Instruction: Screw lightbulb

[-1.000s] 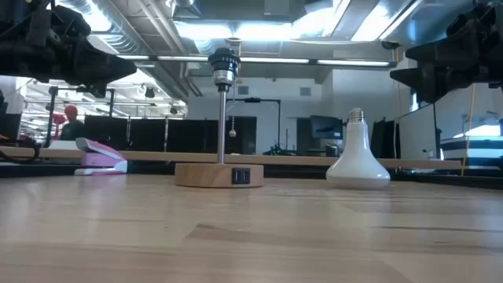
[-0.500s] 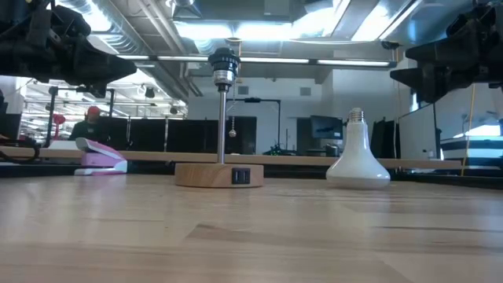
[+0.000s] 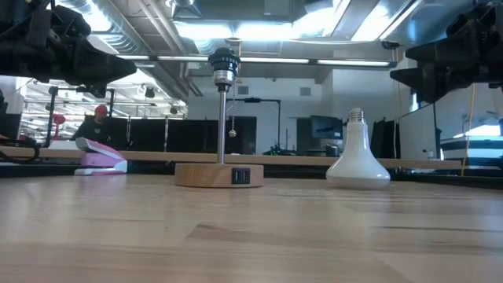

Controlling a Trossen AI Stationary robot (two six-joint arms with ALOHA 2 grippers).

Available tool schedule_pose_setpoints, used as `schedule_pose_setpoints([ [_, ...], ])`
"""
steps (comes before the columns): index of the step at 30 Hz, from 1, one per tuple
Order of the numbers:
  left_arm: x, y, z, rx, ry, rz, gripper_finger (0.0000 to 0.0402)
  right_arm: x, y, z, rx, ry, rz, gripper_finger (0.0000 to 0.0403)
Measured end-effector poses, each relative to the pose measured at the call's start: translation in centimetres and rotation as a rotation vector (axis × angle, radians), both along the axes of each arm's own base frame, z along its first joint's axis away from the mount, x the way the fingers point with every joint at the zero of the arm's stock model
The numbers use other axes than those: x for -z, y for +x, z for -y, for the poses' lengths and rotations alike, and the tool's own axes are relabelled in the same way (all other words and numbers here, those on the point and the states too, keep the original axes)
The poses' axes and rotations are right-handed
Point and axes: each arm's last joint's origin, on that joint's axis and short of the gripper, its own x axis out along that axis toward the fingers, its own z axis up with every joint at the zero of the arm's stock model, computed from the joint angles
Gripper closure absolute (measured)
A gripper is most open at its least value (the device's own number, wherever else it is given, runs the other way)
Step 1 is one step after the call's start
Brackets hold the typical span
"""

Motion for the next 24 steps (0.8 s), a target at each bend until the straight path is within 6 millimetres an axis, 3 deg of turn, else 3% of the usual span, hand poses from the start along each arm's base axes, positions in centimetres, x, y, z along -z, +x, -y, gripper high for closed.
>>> schedule_pose_setpoints([
  [6, -0.1, 0.0, -0.1, -0.023, 0.132, -0.021, 0.0359, 0.0, 0.0, 0.0, 0.0, 0.0, 0.0, 0.0102],
  [13, -0.4, 0.0, -0.1, -0.027, -0.076, 0.062, 0.0359, 0.0, 0.0, 0.0, 0.0, 0.0, 0.0, 0.0102],
  [20, -2.6, -0.4, -0.1, 0.022, -0.318, 0.347, 0.0359, -0.1, 0.0, 0.0, 0.0, 0.001, 0.006, 0.0102],
  [24, -3.5, -0.7, -0.1, 0.042, -0.327, 0.44, 0.0359, -0.5, 0.0, 0.0, -0.002, 0.049, 0.053, 0.0102],
])
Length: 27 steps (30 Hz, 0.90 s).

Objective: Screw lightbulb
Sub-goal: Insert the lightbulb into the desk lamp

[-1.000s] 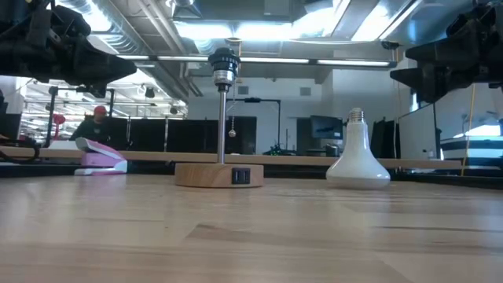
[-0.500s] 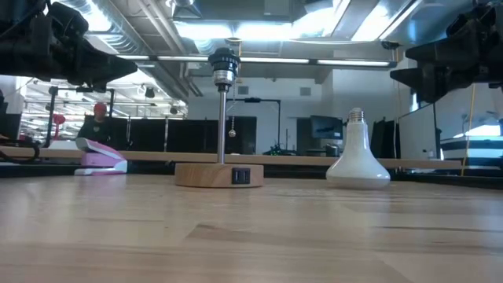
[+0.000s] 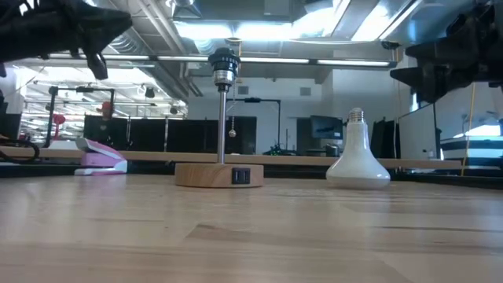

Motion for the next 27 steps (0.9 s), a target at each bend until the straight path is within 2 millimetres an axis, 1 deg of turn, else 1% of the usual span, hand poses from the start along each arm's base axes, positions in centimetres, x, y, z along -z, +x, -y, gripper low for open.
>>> schedule_pose_setpoints([
  [2, -0.2, -0.1, 0.0, -0.002, 0.007, 0.019, 0.0359, -0.6, -0.1, 0.1, 0.014, 0.042, 0.064, 0.0102],
  [6, -0.7, -0.1, 0.0, -0.009, 0.047, 0.022, 0.0359, -1.4, -0.3, 0.3, 0.07, 0.066, 0.15, 0.0102],
  [10, -3.0, 0.1, 0.3, -0.003, 0.111, 0.031, 0.0359, -1.7, -0.3, 0.2, 0.066, 0.068, 0.163, 0.0102],
  [13, -5.1, 1.1, 0.6, 0.038, 0.169, -0.013, 0.0359, -1.8, -0.4, 0.2, 0.063, 0.068, 0.167, 0.0102],
  [16, -7.4, 2.8, 1.0, 0.075, 0.221, -0.068, 0.0359, -1.7, -0.3, 0.2, 0.056, 0.099, 0.168, 0.0102],
  [20, -10.4, 6.2, 2.0, 0.109, 0.328, -0.163, 0.0359, -1.8, -0.4, 0.2, 0.048, 0.14, 0.176, 0.0102],
  [22, -12.0, 8.0, 2.7, 0.135, 0.376, -0.207, 0.0359, -1.8, -0.4, 0.2, 0.043, 0.166, 0.187, 0.0102],
  [27, -16.6, 12.4, 4.8, 0.177, 0.521, -0.246, 0.0359, -1.9, -0.4, 0.2, 0.026, 0.257, 0.205, 0.0102],
])
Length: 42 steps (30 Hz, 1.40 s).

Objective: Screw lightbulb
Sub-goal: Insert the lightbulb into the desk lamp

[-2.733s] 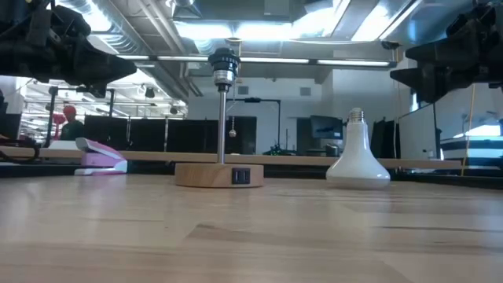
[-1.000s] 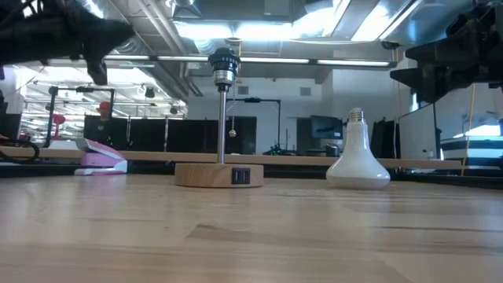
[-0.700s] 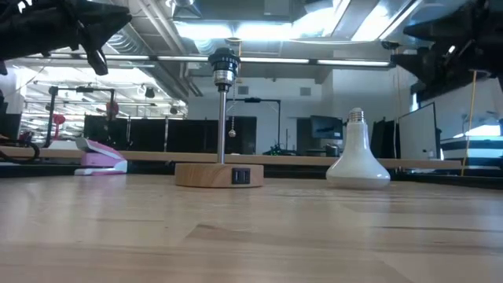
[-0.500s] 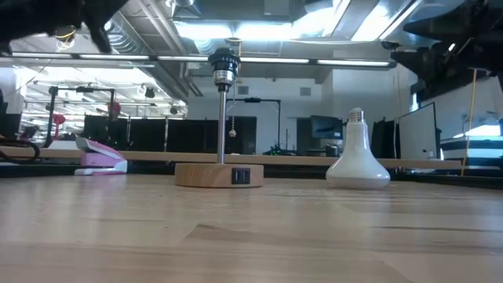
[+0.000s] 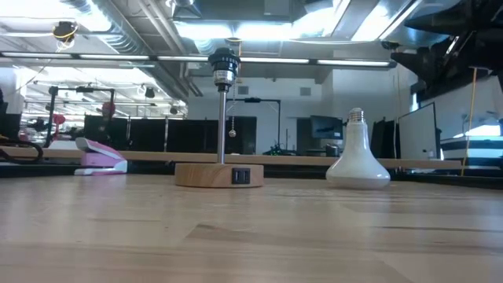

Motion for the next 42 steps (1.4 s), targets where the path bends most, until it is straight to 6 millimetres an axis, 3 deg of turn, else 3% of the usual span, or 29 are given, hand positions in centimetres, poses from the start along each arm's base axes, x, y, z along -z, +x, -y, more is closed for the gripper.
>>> schedule_pose_setpoints([
  [9, -6.7, 7.4, 2.8, 0.019, 0.143, 0.073, 0.0359, -0.1, 0.0, 0.0, -0.021, 0.1, 0.023, 0.0102],
  [14, -7.4, 10.8, 2.9, -0.018, 0.182, 0.105, 0.0359, 0.0, 0.0, -0.1, -0.08, 0.155, 0.025, 0.0102],
  [22, -2.9, 15.5, 3.1, -0.099, 0.178, -0.079, 0.0351, 0.5, 0.2, -0.4, -0.156, 0.134, -0.034, 0.0102],
  [29, 0.7, 18.0, 3.0, -0.12, 0.107, -0.206, 0.0251, 0.4, 0.1, -0.4, -0.157, 0.123, -0.021, 0.0102],
  [34, 4.3, 20.3, 3.8, -0.11, 0.068, -0.292, 0.0179, 0.4, 0.1, -0.3, -0.131, 0.112, -0.024, 0.0102],
  [42, 11.3, 23.1, 4.1, -0.179, 0.1, -0.472, 0.0148, 1.0, 0.2, -0.3, -0.109, 0.028, -0.102, 0.0102],
])
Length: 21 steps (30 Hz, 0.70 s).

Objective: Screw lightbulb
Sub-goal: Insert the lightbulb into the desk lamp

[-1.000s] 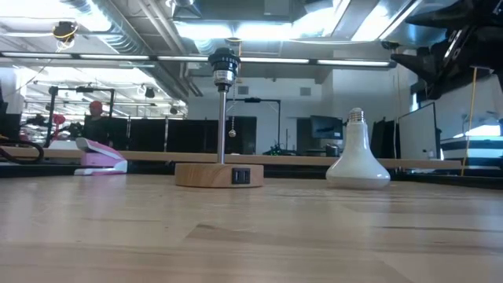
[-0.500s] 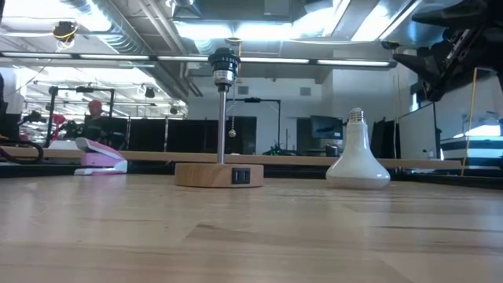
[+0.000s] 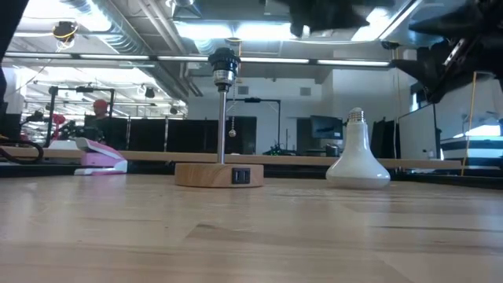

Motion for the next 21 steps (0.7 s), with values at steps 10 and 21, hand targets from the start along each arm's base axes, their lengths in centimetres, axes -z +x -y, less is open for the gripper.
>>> schedule_pose_setpoints([
  [10, -0.4, -0.9, 0.7, 0.019, 0.066, -0.062, 0.0152, 1.8, 0.7, 0.1, 0.073, -0.16, -0.232, 0.0102],
  [21, -6.2, -4.3, 1.3, -0.005, 0.174, 0.01, 0.0175, 4.3, 2.2, 0.2, 0.126, -0.332, -0.514, 0.0102],
])
